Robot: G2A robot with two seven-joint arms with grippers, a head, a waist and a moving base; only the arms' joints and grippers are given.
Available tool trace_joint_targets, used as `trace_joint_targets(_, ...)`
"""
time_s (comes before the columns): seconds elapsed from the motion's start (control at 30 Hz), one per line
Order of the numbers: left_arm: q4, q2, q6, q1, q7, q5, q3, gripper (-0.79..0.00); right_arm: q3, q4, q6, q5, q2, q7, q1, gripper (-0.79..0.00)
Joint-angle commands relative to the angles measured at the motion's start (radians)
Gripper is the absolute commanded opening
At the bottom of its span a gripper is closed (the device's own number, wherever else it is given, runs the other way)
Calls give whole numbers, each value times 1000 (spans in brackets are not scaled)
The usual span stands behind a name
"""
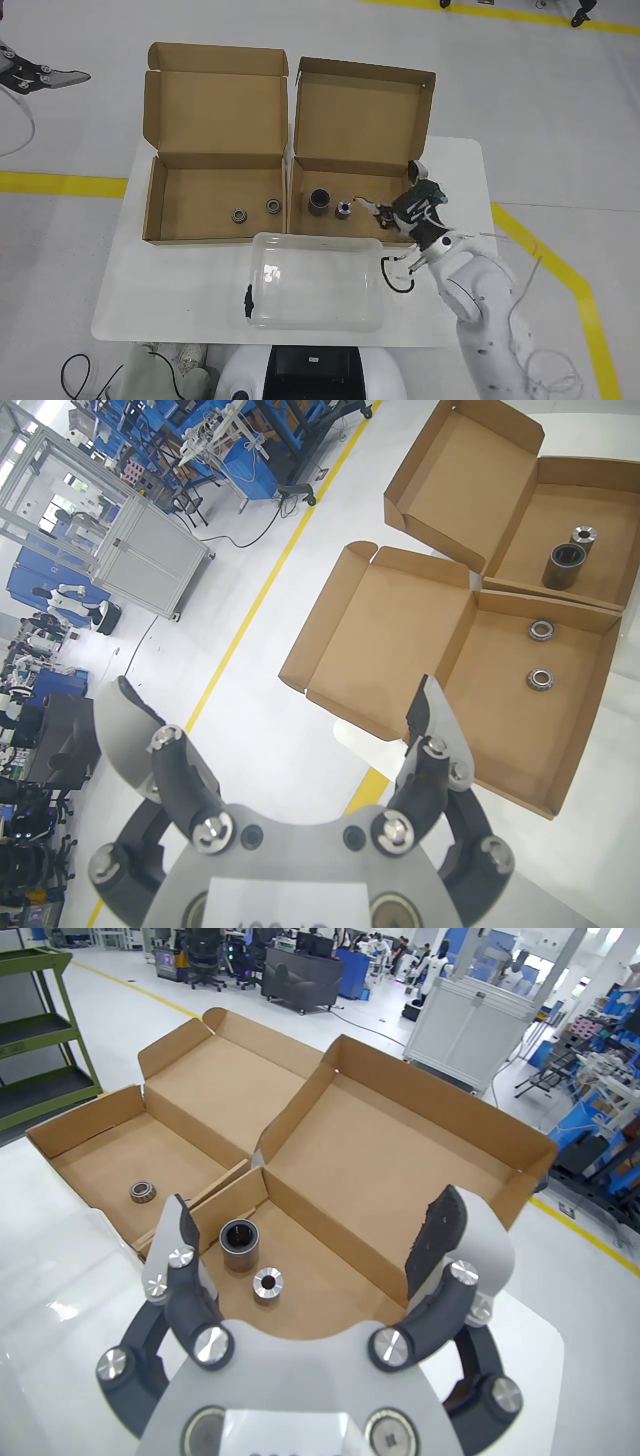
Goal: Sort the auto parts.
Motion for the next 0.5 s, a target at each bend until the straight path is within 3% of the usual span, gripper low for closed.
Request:
trace_joint_targets(0.0,0,0,0,0,0,0,0,0,22,-27,9,1,4,-7,-42,0)
trace_joint_targets(0.47,0,0,0,0,0,0,0,0,145,-192,31,51,26,15,-256,0)
